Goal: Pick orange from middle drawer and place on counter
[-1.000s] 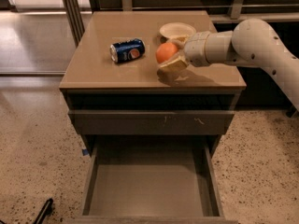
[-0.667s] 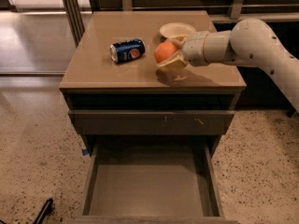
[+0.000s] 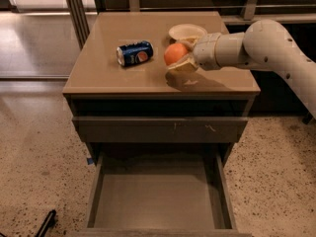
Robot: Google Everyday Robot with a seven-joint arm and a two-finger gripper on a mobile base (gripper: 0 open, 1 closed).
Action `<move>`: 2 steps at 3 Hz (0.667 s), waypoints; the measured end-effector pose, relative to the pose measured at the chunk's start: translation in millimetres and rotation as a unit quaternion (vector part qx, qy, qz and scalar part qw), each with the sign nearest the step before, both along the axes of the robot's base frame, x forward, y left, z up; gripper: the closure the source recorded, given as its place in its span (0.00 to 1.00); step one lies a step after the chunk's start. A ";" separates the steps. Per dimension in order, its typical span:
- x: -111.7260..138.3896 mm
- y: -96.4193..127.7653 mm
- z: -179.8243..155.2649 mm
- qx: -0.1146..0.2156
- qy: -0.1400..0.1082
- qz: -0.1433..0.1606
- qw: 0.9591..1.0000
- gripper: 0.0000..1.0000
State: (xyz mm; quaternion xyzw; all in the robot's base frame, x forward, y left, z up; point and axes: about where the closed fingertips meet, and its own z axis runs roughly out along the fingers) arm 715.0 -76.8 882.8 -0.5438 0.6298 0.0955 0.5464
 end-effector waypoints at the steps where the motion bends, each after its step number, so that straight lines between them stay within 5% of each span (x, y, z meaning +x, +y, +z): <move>1: 0.0 0.0 0.0 0.000 0.000 0.000 1.000 0.11; 2: 0.0 0.2 -0.1 0.000 0.000 0.000 1.000 0.00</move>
Offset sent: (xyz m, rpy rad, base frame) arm 0.0000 0.0000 0.0000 0.0000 0.0000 0.0000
